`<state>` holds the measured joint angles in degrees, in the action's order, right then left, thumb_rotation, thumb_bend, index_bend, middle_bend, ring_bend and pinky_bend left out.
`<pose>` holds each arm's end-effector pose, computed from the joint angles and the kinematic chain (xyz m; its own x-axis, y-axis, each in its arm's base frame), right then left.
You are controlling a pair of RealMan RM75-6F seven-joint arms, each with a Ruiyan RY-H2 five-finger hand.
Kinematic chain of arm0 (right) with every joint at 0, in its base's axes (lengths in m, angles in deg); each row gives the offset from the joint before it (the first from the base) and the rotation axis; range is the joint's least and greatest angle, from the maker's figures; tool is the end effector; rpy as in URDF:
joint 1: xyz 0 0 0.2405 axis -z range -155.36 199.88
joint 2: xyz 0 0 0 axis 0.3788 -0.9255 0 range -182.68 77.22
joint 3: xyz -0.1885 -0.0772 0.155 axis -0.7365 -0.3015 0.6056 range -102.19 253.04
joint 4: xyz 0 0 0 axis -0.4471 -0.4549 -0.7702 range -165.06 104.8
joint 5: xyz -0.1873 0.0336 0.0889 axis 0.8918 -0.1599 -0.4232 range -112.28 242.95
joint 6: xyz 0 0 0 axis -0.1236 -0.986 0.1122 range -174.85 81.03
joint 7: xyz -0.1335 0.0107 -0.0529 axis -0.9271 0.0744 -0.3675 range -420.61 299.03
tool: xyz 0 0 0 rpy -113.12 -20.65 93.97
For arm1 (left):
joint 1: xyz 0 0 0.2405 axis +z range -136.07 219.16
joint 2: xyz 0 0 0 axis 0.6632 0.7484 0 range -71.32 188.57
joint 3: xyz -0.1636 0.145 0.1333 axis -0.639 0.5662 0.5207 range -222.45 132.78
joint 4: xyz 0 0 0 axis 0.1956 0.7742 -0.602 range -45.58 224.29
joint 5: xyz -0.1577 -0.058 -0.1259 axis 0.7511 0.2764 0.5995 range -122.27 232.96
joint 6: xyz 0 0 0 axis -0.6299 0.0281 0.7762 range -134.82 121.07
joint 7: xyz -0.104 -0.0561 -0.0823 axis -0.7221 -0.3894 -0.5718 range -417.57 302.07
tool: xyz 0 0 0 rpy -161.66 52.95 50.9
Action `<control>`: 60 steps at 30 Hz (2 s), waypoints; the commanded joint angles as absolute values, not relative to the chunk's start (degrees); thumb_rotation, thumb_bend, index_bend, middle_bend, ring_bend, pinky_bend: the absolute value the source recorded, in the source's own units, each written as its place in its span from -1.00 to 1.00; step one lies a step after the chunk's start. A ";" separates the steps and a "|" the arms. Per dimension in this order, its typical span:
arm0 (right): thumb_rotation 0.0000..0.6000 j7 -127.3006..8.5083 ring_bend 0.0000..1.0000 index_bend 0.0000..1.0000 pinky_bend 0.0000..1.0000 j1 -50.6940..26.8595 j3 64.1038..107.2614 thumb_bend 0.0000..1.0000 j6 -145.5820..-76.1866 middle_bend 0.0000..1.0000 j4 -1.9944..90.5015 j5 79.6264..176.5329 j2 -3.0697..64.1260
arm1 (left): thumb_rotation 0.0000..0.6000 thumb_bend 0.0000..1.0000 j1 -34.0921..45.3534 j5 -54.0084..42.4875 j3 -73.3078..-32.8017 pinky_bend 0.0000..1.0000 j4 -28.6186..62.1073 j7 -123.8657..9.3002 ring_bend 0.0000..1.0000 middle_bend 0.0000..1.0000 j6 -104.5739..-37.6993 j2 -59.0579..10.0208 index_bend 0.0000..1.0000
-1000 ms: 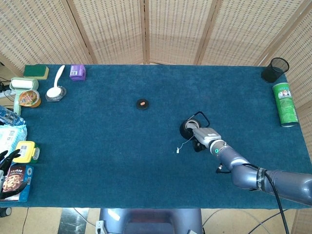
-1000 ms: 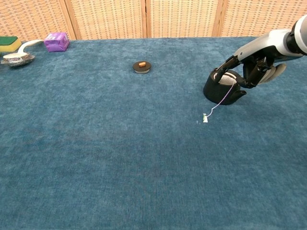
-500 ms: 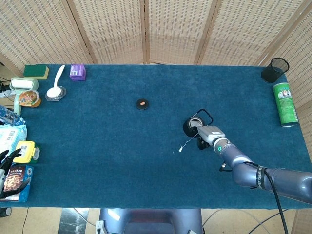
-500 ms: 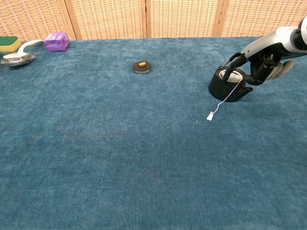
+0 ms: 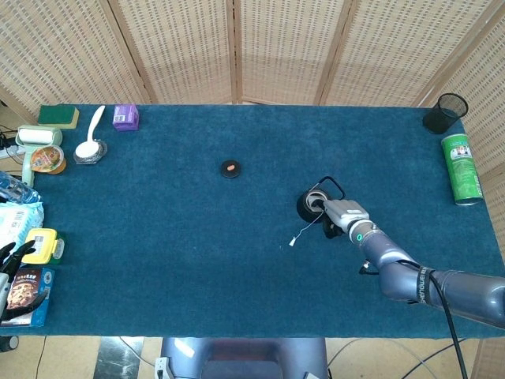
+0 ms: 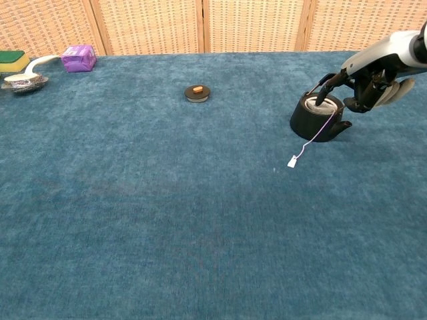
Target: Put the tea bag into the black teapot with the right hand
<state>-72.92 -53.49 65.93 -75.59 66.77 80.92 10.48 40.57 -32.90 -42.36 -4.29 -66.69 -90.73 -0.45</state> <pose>-0.1365 -0.3830 0.0637 0.3262 -0.7005 0.6348 -0.9225 -0.0894 0.3754 -0.3277 0.1389 0.1687 0.3089 0.1374 0.9411 0.9476 0.0400 -0.3169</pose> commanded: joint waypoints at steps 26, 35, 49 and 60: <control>1.00 -72.21 1.00 -0.76 1.00 -57.07 61.90 0.60 -76.53 1.00 63.27 76.89 13.56 | 1.00 -0.45 40.85 -32.64 -42.39 -0.77 -3.32 -67.71 -0.94 -0.62 -90.93 -0.52 -0.90; 1.00 -70.52 1.00 -0.76 1.00 -53.80 65.00 0.56 -85.21 1.00 73.05 82.88 6.43 | 1.00 -0.45 40.89 -33.13 -42.29 -0.77 -3.61 -67.70 -0.94 -0.62 -91.22 -0.52 -0.90; 1.00 -65.82 1.00 -0.76 1.00 -35.83 69.42 0.33 -110.78 0.90 85.65 102.56 0.78 | 1.00 -0.45 40.75 -32.71 -42.47 -0.77 -5.26 -65.66 -0.94 -0.62 -91.02 -0.16 -0.90; 1.00 -68.24 0.36 -0.67 0.43 -17.16 68.34 0.12 -134.14 0.25 84.14 122.55 8.19 | 1.00 -0.45 41.38 -31.73 -43.28 -0.77 -6.31 -61.96 -0.94 -0.62 -92.60 -1.31 -0.91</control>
